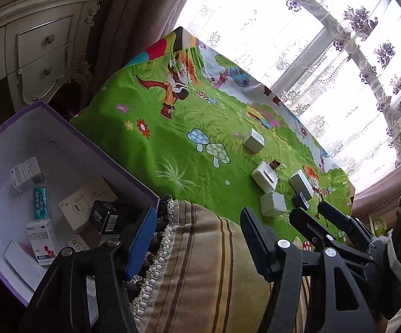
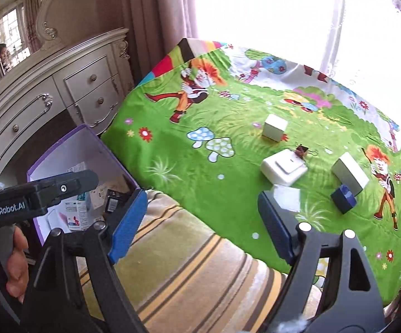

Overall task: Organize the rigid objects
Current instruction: 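Move both open tools back over the table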

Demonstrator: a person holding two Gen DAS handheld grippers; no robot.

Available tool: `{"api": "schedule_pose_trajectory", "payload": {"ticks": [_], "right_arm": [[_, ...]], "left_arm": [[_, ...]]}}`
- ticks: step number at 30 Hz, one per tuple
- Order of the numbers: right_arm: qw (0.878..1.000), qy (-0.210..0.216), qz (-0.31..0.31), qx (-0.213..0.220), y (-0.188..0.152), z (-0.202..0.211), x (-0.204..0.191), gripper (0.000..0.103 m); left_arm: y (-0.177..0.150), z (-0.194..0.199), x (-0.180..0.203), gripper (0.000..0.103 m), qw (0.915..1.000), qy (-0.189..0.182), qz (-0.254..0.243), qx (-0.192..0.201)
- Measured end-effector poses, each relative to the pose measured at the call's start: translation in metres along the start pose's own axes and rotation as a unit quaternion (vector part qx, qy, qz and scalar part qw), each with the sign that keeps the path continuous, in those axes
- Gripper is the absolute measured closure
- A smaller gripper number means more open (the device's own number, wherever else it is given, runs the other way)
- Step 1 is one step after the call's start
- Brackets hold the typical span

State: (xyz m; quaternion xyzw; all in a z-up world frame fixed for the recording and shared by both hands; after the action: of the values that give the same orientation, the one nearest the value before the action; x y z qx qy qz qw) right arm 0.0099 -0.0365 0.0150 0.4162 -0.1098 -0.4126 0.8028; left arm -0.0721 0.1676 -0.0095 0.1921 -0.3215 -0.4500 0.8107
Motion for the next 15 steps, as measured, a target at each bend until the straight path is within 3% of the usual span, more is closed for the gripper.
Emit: {"api": "schedule_pose_trajectory", "payload": {"ticks": [3, 7, 15], "right_arm": [[0.999, -0.019, -0.035, 0.008, 0.005, 0.002, 0.035, 0.019], [0.996, -0.013, -0.089, 0.000, 0.008, 0.003, 0.087, 0.019], [0.986, -0.066, -0.151, -0.005, 0.004, 0.001, 0.169, 0.019]], "left_arm": [[0.000, -0.010, 0.021, 0.039, 0.9998, -0.010, -0.017, -0.010], [0.002, -0.027, 0.046, 0.039, 0.9987, -0.024, -0.036, -0.027], [0.010, -0.069, 0.098, 0.039, 0.9948, -0.028, -0.072, -0.067]]}}
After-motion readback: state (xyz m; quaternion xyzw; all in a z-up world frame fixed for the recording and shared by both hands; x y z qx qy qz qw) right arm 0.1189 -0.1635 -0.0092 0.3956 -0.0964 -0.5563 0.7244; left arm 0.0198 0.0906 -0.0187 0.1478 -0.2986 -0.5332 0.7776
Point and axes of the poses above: each gripper's, at about its wrist camera, not at the fingertips, and z roughly against the way its jaws point, x to its right, y to its top, the point moved 1 cm from there along -z, roughly the way its jaws point, and after that the axes turned 11 degrees about -z, right-handed, at the moved point
